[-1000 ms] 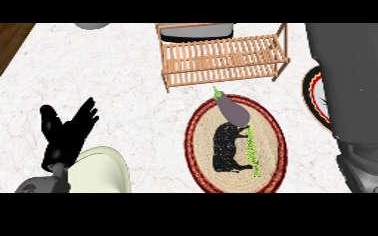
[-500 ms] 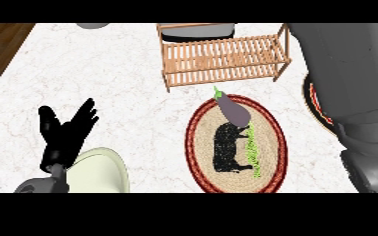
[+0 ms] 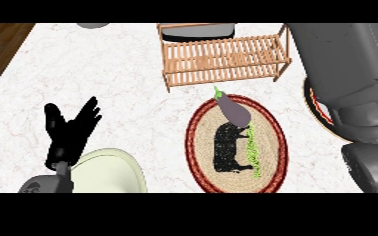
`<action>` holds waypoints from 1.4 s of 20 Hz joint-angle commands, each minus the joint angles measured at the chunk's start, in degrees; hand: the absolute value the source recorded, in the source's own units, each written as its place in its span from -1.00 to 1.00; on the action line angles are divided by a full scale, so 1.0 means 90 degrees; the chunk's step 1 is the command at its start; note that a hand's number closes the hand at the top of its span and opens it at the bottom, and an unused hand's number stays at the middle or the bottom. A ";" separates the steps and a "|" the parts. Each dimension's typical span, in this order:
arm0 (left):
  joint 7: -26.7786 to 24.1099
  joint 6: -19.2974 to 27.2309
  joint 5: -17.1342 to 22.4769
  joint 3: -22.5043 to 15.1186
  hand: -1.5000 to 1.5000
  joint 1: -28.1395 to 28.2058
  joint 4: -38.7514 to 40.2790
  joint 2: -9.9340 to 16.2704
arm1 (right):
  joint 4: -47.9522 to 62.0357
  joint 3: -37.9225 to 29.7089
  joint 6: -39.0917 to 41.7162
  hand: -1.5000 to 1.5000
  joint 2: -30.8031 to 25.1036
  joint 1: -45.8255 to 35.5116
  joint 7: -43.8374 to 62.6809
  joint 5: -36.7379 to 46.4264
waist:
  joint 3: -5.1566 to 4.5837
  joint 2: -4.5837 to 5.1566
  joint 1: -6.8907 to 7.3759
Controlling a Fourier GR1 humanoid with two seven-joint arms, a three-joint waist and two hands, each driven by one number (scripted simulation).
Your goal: Pick the tomato from the placemat and place it in the tiered shelf
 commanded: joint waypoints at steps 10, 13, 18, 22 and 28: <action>-0.0044 -0.0159 -0.0021 0.0070 0.00 0.0042 -0.0010 -0.0010 | 0.0704 -0.0679 -0.0818 1.00 0.0000 -0.0063 -0.0291 -0.0227 | -0.0004 0.0028 0.0021; 0.0175 -0.0002 -0.0063 0.0042 0.00 0.0010 -0.0197 -0.0077 | 0.0446 -0.0855 -0.1152 -1.00 0.0277 -0.0224 0.0189 -0.0361 | -0.0002 -0.0008 -0.0008; 0.0118 -0.0109 -0.0004 0.0114 0.00 0.0151 -0.0183 -0.0044 | 0.0153 -0.1445 -0.1051 -1.00 0.0233 -0.0405 0.0164 -0.1115 | -0.0001 -0.0030 -0.0040; -0.0307 -0.0153 -0.0074 0.0175 0.00 0.0174 0.0248 -0.0107 | 0.0057 -0.1980 -0.1184 -1.00 0.0097 -0.0364 0.0100 -0.1682 | -0.0004 -0.0019 -0.0066; -0.0412 -0.0109 -0.0174 0.0132 0.00 0.0339 0.0064 -0.0154 | -0.0160 -0.2259 -0.2045 -1.00 -0.0157 -0.0267 0.0190 -0.1731 | -0.0003 -0.0038 -0.0094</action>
